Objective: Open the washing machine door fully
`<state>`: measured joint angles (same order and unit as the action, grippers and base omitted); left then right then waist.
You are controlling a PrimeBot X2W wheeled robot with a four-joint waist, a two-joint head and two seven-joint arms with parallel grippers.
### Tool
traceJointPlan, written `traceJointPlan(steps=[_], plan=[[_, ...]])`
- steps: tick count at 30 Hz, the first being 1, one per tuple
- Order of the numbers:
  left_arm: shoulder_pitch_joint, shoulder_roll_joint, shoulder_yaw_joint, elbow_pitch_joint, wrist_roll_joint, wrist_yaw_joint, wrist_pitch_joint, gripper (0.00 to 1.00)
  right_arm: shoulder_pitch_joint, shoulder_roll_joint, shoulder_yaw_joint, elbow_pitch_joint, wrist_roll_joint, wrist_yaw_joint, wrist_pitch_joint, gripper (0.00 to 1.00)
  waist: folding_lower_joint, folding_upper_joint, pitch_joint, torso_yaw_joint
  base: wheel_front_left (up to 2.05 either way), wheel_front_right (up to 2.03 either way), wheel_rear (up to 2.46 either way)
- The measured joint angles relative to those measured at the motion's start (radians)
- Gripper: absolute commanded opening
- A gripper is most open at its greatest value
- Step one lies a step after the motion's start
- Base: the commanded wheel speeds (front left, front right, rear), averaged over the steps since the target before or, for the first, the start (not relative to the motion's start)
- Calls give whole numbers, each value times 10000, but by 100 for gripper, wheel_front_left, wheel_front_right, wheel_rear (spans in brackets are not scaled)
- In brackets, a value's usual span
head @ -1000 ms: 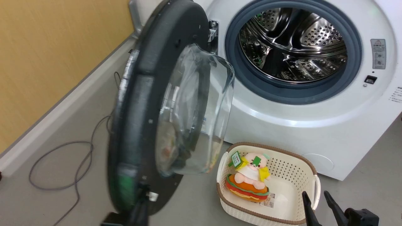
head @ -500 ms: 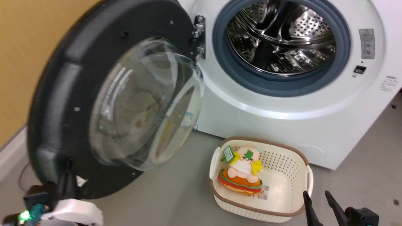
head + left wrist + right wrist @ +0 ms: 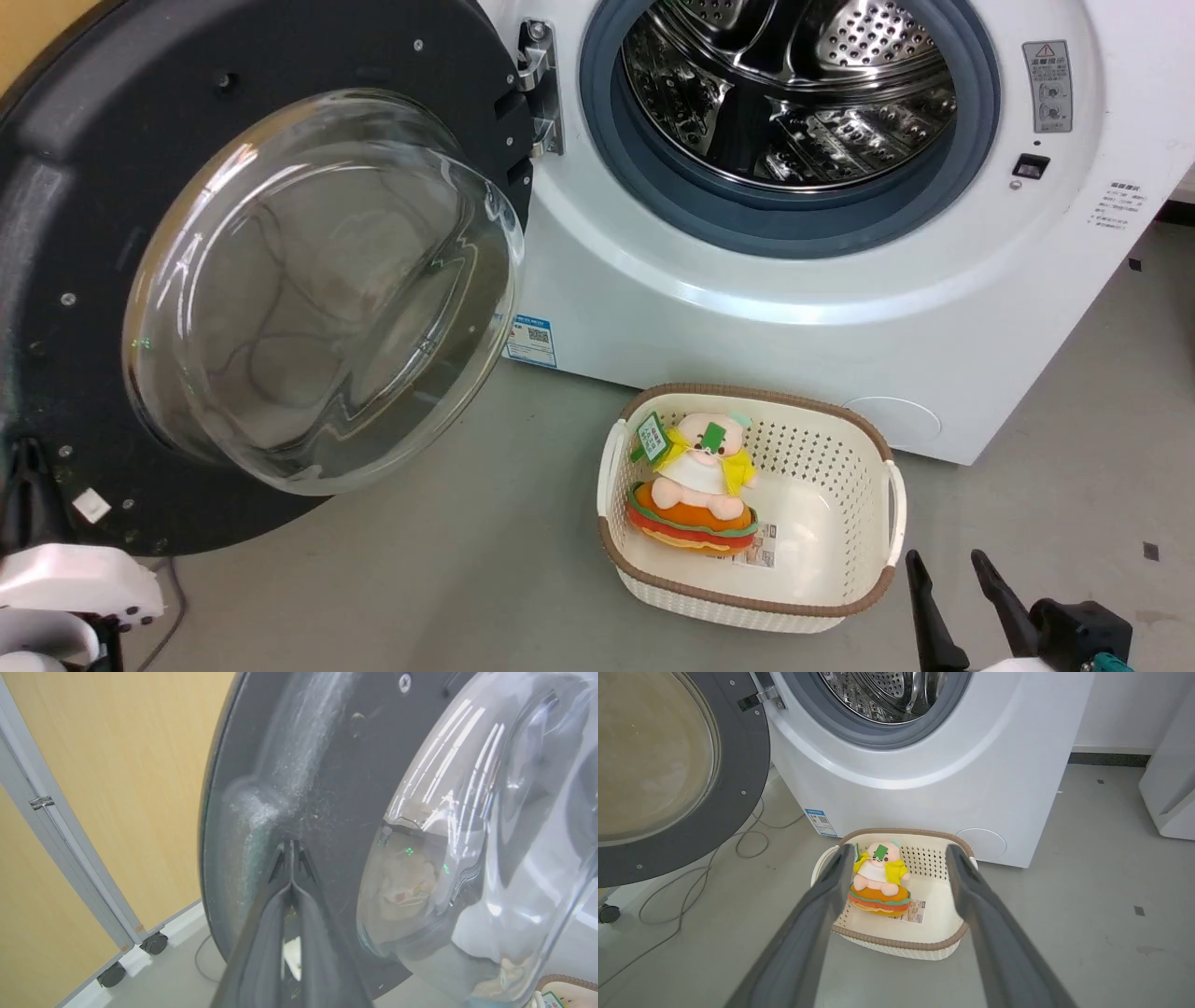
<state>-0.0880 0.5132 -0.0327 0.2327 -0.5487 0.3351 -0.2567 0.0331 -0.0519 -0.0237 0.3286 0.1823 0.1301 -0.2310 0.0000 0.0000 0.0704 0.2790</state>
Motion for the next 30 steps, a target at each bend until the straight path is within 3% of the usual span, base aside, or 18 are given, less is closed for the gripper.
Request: traceJointPlan(steps=[5,14,22,23,24,25,26,30], plan=[[-158,-245,504,424,431,-410,2,0,-21,0,0,8,-27,0,0,100,0,0,10,-60,0,0,0],[788,-1469,913,-481,1271,-677,0,0,-18,2,58,115,54,0,-46,100,0,0,-259,-208,0,0,0],[2289,-2951,105,-1517,1919,-1101,0,1,-12,2,196,199,123,0,-144,100,0,0,-562,-521,0,0,0],[2387,-3152,-29,-1580,1987,-1156,0,26,-9,0,196,199,121,0,-151,100,0,0,-594,-574,0,0,0],[2448,-3304,-140,-1609,2052,-1212,0,44,-6,2,199,194,115,0,-169,100,0,0,-622,-633,0,0,0],[2492,-3392,-215,-1613,2127,-1302,0,77,-6,0,184,184,107,0,-174,100,0,0,-644,-690,0,0,0],[2504,-3453,-267,-1618,2232,-1369,0,100,-3,2,180,173,88,0,-174,100,0,0,-668,-748,0,0,0],[2491,-3507,-573,-1613,2761,-1657,0,100,4,2,190,67,-96,0,-174,100,0,1,-749,-1006,0,0,0]])
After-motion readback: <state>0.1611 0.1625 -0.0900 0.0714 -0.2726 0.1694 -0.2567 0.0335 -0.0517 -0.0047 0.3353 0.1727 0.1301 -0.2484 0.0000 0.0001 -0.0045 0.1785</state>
